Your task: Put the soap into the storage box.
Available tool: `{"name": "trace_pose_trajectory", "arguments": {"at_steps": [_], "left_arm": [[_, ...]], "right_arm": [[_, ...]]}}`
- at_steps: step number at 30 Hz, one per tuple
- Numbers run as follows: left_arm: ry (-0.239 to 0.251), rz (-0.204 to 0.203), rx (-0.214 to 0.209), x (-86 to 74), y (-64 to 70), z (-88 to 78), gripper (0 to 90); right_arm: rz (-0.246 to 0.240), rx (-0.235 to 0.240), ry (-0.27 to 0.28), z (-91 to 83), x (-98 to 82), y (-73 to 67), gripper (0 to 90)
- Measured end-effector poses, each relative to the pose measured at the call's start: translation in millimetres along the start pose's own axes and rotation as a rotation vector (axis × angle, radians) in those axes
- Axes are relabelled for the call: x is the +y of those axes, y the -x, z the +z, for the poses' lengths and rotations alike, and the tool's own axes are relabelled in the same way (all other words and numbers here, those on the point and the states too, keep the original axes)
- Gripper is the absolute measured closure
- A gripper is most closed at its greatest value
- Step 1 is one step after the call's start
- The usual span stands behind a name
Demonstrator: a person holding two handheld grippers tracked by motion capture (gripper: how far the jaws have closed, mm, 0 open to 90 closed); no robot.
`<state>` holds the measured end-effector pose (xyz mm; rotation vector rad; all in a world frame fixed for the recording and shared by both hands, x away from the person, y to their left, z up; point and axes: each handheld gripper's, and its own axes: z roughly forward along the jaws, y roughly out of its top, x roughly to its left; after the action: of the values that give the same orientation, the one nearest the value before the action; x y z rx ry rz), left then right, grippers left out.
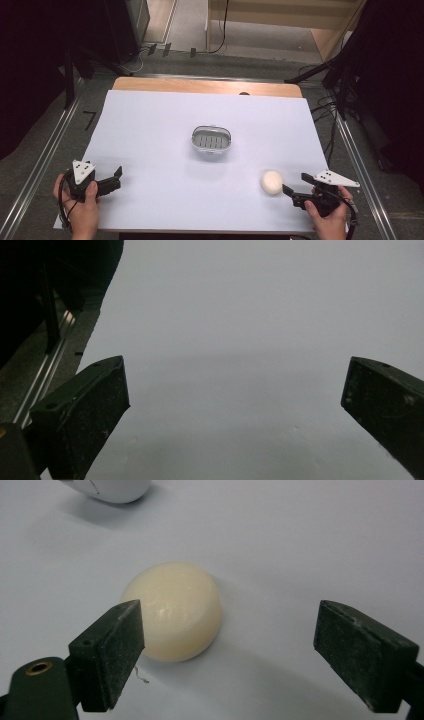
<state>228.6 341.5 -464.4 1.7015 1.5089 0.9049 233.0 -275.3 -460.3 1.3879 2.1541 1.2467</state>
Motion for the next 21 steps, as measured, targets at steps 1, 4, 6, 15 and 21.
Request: {"name": "trace_pose_trajectory", "arguments": {"at_steps": [1, 4, 6, 15, 21], "left_arm": [[0.002, 0.007, 0.000, -0.1, 0.5, 0.1, 0.0], [-0.005, 0.015, 0.004, 0.2, 1.7, 0.8, 0.0], [-0.011, 0.018, 0.001, 0.4, 1.5, 0.9, 0.0], [-0.006, 0.019, -0.002, 0.2, 1.6, 0.7, 0.0], [-0.001, 0.026, -0.002, -0.1, 2.2, 0.2, 0.0]], "right_arm": [[0.000, 0.000, 0.000, 0.0, 0.0, 0.0, 13.8], [-0.010, 0.008, -0.008, 3.9, 0.0, -4.2, 13.8], [-0.014, 0.012, -0.013, 6.5, -0.3, -6.6, 13.8], [-0.020, 0.024, -0.039, 20.3, -2.1, -18.2, 14.3], [-0.025, 0.021, -0.047, 26.9, -2.8, -23.6, 14.6]]}}
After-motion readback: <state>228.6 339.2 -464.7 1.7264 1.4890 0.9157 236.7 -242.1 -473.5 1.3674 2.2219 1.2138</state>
